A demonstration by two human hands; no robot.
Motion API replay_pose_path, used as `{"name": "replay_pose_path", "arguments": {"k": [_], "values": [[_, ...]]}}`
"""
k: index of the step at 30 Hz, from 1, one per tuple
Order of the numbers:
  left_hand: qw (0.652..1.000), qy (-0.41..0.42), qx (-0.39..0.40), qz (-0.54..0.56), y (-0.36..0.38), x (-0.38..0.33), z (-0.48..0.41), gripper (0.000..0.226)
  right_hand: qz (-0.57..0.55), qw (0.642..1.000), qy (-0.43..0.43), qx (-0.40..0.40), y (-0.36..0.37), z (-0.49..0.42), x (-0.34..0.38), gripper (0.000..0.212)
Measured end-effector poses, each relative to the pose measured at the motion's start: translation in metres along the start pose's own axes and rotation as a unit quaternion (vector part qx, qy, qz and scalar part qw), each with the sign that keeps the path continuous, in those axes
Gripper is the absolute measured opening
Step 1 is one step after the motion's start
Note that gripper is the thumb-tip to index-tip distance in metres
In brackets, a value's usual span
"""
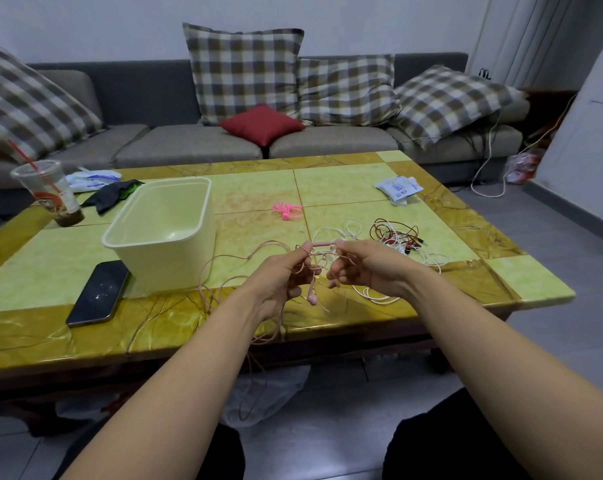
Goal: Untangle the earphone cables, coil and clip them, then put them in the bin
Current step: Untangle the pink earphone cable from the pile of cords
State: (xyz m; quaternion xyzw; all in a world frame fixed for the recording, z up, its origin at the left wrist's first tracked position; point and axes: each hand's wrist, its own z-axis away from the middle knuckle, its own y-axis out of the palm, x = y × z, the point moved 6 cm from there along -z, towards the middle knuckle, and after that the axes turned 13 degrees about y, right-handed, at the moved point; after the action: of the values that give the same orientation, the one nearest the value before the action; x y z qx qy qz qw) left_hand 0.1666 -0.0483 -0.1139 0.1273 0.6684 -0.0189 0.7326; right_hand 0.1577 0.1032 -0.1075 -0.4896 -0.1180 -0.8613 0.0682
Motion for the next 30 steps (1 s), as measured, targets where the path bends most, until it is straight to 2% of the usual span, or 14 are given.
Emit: {"name": "replay_pose_path", "arguments": {"k": [3,5,8,11,13,16,19,24,30], "values": [[1.0,0.011,-0.004,-0.013,0.002,-0.002,0.001,0.033,-0.057,0.998,0.003,-0.012,-0.005,-0.004,0.0,0.028],[0.999,0.016,-0.015,-0.025,0.001,-0.001,0.001,0.034,-0.076,0.997,0.008,0.018,-0.001,-0.003,-0.001,0.029],[1.0,0.016,-0.016,-0.006,0.002,0.0,0.001,0.031,-0.06,0.996,-0.007,0.072,0.007,0.003,0.002,0.025],[0.999,0.018,-0.013,-0.029,0.003,0.001,0.002,0.029,-0.01,0.992,-0.013,0.122,0.015,0.004,0.002,0.035],[0.999,0.024,-0.015,-0.046,0.004,0.001,0.002,0.029,0.023,0.994,-0.012,0.107,0.014,0.0,-0.001,0.034],[0.997,0.037,-0.019,-0.063,0.002,0.0,0.002,0.03,0.097,0.993,-0.03,0.059,0.014,0.0,-0.003,0.011],[0.996,0.033,-0.003,-0.082,0.003,0.001,0.003,0.032,0.151,0.987,-0.052,0.014,0.012,0.0,-0.003,0.022],[0.994,0.03,0.031,-0.096,0.008,-0.004,0.006,0.027,0.096,0.992,-0.086,-0.011,0.012,-0.002,0.003,0.015],[0.993,0.02,0.035,-0.114,0.007,-0.002,0.005,0.014,0.007,0.999,-0.054,0.008,0.012,-0.008,-0.001,0.017]]}}
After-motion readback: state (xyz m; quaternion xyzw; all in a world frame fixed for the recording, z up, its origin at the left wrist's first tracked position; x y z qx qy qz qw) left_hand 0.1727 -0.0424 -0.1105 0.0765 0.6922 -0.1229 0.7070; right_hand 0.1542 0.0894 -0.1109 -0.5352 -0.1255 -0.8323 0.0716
